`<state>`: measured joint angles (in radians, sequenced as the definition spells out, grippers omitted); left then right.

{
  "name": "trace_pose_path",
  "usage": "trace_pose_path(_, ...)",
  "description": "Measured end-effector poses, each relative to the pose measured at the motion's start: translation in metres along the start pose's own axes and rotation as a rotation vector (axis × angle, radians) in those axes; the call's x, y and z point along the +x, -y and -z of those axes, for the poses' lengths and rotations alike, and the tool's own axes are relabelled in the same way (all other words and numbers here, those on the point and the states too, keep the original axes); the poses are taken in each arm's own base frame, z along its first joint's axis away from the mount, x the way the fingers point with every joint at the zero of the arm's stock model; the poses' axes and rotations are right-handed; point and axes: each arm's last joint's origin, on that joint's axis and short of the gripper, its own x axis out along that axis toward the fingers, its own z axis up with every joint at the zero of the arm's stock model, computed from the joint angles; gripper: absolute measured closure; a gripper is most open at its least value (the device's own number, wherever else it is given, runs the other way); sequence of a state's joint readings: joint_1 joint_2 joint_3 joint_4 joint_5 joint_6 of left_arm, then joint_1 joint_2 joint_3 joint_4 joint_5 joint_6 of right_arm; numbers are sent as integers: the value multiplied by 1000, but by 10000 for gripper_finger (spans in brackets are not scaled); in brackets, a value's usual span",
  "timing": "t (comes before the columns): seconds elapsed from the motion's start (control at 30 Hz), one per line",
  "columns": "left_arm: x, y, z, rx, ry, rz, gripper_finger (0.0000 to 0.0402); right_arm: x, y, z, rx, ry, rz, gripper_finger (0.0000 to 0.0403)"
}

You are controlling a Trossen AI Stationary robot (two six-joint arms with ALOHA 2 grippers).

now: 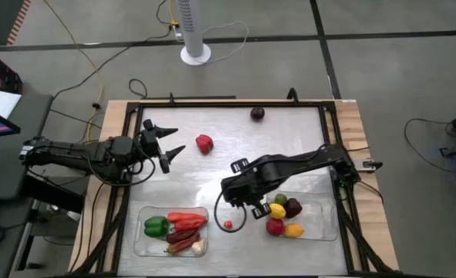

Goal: Sort produce into baskets
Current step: Put the yellow bell pepper into the left transparent bin

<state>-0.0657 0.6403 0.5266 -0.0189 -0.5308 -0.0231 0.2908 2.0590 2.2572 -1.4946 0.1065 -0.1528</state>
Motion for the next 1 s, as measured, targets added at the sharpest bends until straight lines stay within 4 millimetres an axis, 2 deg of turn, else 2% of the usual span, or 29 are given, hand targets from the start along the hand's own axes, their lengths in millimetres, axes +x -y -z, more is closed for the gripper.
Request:
trace_pose_path(0.13,0,0,-1,-4,7,0,95,-12,-2,-11,-20,259,29,275)
trace_pose_path(0.23,0,0,-2,-10,14,0,95,-9,-3,-20,-64,434,27,275)
trace_pose_path(0.4,0,0,-1,-31,13,0,95,18,-1,-38,-129,687,-32,275)
trace_pose_path(0.6,0,0,-1,-30,12,-1,95,48,9,-56,-213,925,-80,275)
trace_pose_path(0.77,0,0,-1,-21,9,-7,95,81,18,-66,-170,945,-95,259)
trace_pose_path(0.87,0,0,-1,-21,9,-7,95,100,21,-66,-161,906,-142,216)
trace_pose_path(1.0,0,0,-1,-20,8,-8,95,106,24,-62,-123,839,-183,140)
